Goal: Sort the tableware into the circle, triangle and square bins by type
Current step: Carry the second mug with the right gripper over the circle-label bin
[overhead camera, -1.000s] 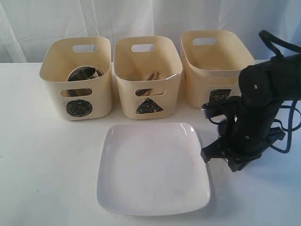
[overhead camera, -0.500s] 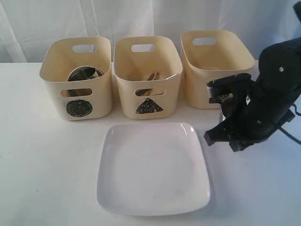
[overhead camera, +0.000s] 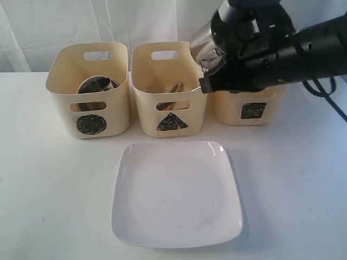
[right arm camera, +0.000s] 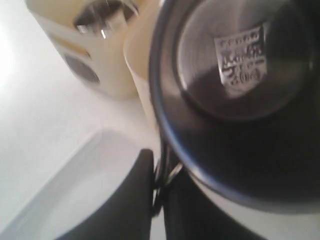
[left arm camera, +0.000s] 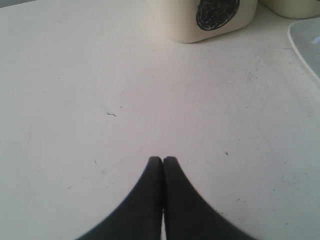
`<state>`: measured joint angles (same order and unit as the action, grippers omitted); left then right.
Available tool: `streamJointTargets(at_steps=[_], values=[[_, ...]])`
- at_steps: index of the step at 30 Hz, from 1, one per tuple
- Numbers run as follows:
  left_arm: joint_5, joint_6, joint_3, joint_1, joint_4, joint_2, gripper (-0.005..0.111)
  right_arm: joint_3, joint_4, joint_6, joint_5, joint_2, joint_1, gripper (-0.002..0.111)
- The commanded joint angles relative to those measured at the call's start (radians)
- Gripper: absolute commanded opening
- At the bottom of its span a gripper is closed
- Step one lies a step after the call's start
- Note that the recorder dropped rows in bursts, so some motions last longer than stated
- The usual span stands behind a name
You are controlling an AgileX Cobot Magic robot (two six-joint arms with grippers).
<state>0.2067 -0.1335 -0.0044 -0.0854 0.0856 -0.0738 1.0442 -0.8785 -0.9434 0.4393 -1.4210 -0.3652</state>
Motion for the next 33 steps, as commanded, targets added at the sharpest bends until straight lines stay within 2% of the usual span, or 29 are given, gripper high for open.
streamJointTargets(at_steps=[1,5,12,23,33], values=[[0.004,0.002,0.004,0.003,0.008,0.005,0.000,0.046,-0.390,-0.533,-0.037,-0.068,-0.012,0.000],[0.004,0.002,0.004,0.003,0.006,0.005,0.000,0.103,-0.617,-0.854,-0.002,-0.178,-0.023,0.000],[0.004,0.002,0.004,0.003,0.006,0.005,0.000,0.264,-0.781,-1.194,0.201,-0.383,-0.023,0.000],[0.004,0.002,0.004,0.003,0.006,0.005,0.000,0.504,-0.786,-1.195,0.327,-0.598,-0.023,0.000],[0.004,0.002,0.004,0.003,-0.006,0.005,0.000,0.587,-0.766,-1.195,0.371,-0.694,-0.025,0.000]])
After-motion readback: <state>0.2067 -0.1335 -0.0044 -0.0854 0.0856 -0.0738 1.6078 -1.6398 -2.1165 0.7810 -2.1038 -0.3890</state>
